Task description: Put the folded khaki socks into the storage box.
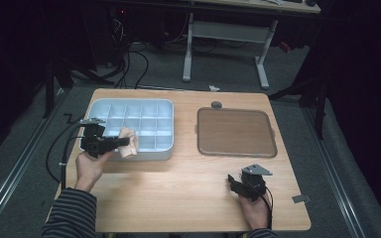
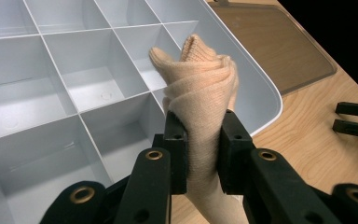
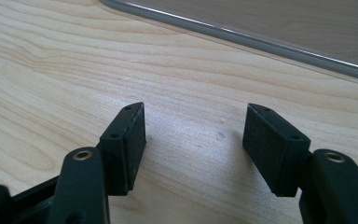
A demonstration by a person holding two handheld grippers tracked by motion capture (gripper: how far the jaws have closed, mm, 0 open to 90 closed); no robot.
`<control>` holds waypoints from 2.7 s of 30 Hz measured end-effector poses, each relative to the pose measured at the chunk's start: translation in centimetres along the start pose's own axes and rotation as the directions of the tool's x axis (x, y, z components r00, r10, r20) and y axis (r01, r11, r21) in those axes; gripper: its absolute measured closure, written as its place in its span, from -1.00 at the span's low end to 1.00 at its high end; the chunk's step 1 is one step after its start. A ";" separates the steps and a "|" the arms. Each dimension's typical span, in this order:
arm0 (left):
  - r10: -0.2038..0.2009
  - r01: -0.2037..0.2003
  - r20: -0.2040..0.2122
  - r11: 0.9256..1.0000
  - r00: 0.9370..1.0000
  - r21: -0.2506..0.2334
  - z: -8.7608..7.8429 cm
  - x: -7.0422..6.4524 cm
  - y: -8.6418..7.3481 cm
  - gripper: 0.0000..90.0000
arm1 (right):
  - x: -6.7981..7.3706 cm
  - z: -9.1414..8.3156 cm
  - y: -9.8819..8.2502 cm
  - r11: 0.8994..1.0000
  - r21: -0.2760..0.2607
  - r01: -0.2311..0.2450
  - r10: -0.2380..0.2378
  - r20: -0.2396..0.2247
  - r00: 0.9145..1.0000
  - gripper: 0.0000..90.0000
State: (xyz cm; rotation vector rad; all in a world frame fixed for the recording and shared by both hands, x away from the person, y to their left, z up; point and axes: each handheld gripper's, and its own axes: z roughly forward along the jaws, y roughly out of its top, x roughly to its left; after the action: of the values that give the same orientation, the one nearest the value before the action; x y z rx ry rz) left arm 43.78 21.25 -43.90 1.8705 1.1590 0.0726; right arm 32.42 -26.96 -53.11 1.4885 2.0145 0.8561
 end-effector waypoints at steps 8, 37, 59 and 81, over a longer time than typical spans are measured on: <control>-0.015 0.015 -0.003 1.000 1.000 0.000 0.5 0.9 0.1 0.71 | 0.0 0.0 0.0 1.000 0.000 0.001 -0.001 0.000 1.000 -0.12; -0.028 0.030 -0.036 0.998 0.999 0.064 2.7 2.9 0.9 0.71 | 0.0 0.0 0.0 1.000 0.001 0.001 -0.001 0.000 1.000 -0.13; 0.032 -0.018 -0.076 0.985 0.997 0.174 4.3 2.7 1.0 0.71 | 0.0 0.0 0.0 1.000 0.000 0.003 -0.003 -0.002 1.000 -0.14; 0.077 -0.037 -0.128 0.957 0.989 0.286 5.7 2.9 0.9 0.69 | 0.0 0.0 0.0 1.000 0.001 0.003 -0.003 -0.002 1.000 -0.14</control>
State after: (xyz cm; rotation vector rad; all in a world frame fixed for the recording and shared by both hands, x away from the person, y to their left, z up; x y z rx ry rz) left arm 48.71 19.47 -47.73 2.1811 1.2624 0.0723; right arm 32.41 -26.97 -53.12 1.4857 2.0182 0.8563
